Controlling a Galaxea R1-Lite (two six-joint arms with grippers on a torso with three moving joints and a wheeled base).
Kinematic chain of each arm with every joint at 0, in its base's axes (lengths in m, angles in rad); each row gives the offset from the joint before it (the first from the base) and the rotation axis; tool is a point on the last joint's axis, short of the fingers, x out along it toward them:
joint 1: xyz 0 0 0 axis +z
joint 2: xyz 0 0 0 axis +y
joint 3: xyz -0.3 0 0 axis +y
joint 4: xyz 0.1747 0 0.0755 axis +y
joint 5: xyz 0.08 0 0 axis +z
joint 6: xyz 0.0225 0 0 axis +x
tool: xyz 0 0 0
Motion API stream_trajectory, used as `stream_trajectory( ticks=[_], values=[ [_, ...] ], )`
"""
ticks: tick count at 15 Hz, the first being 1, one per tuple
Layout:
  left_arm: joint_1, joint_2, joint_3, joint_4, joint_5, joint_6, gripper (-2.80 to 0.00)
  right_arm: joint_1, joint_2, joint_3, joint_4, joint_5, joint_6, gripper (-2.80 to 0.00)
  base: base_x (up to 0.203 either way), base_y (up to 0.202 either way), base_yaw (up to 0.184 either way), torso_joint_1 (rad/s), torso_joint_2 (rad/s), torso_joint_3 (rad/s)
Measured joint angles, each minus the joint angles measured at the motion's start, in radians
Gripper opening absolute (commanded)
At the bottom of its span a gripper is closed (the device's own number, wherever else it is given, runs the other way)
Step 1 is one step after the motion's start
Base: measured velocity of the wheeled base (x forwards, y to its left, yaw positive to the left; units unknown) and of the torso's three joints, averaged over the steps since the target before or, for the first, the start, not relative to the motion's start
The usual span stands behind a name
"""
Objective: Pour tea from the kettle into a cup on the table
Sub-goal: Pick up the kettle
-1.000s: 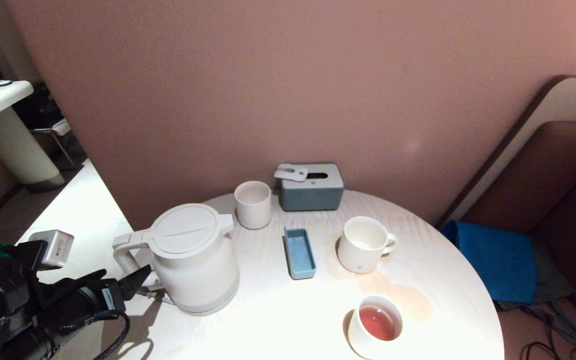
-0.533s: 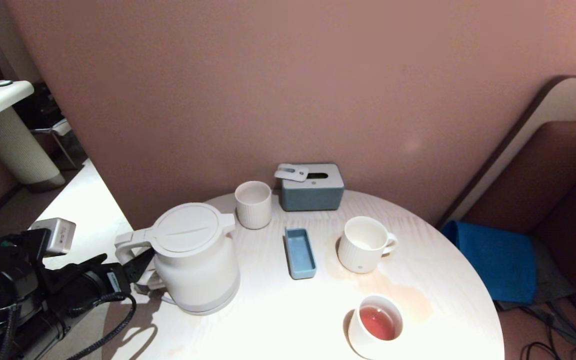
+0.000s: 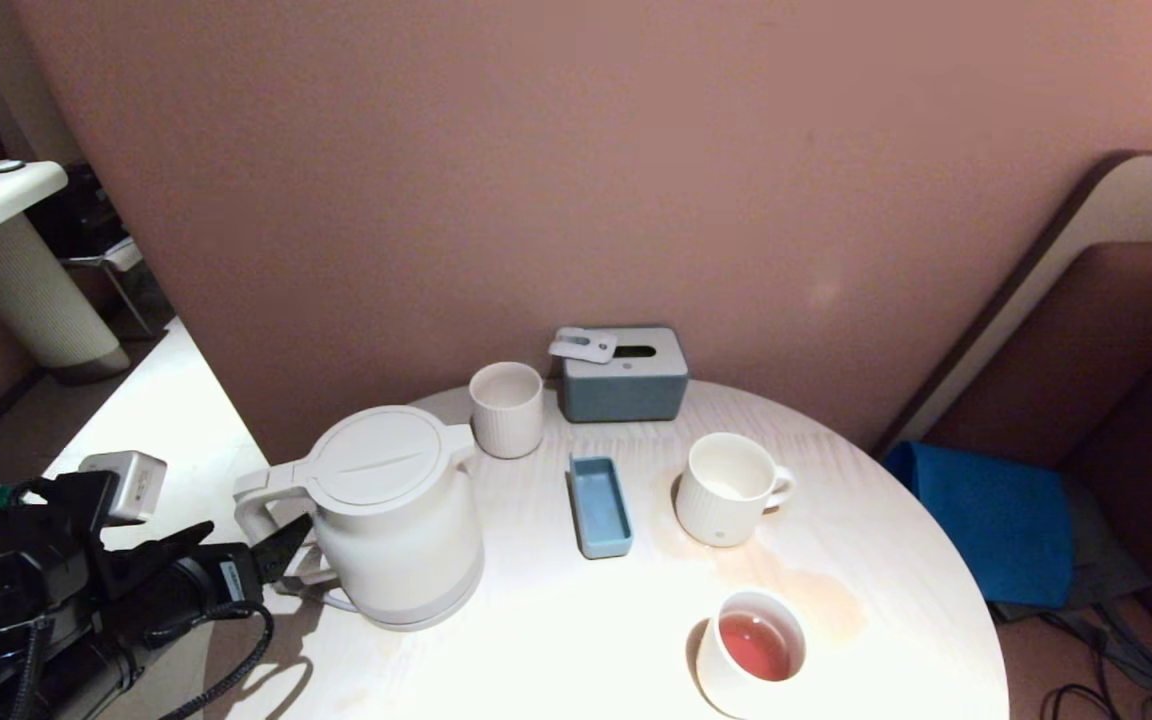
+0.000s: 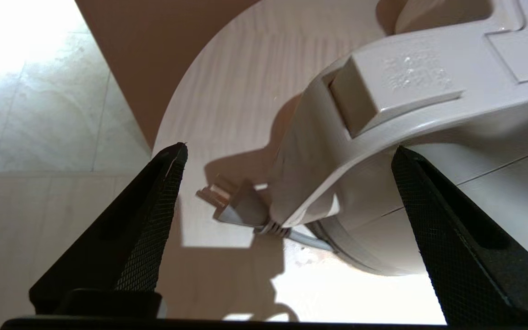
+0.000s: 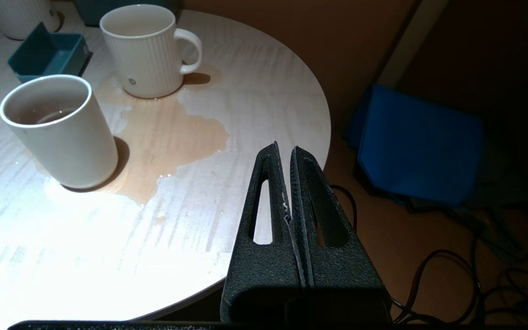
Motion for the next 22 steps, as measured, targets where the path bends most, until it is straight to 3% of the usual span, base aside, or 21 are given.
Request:
stream_trajectory(
  ticks=[3,9,22],
  values=[
    [0.030,0.018,-0.006,-0.023,0.001,0.006,0.00,0.000,0.000,0.000,0.000,0.000,0.000,-2.80,0.000,0.000,0.000,0.000,0.00,0.000],
    [0.038,0.142,0.060,-0.281,0.002,0.025,0.00,0.000,0.000,0.000,0.000,0.000,0.000,-2.80,0.000,0.000,0.000,0.000,0.00,0.000],
    [0.049,0.197,0.035,-0.284,0.003,0.028,0.00,0.000,0.000,0.000,0.000,0.000,0.000,-2.80,0.000,0.000,0.000,0.000,0.00,0.000]
  ],
)
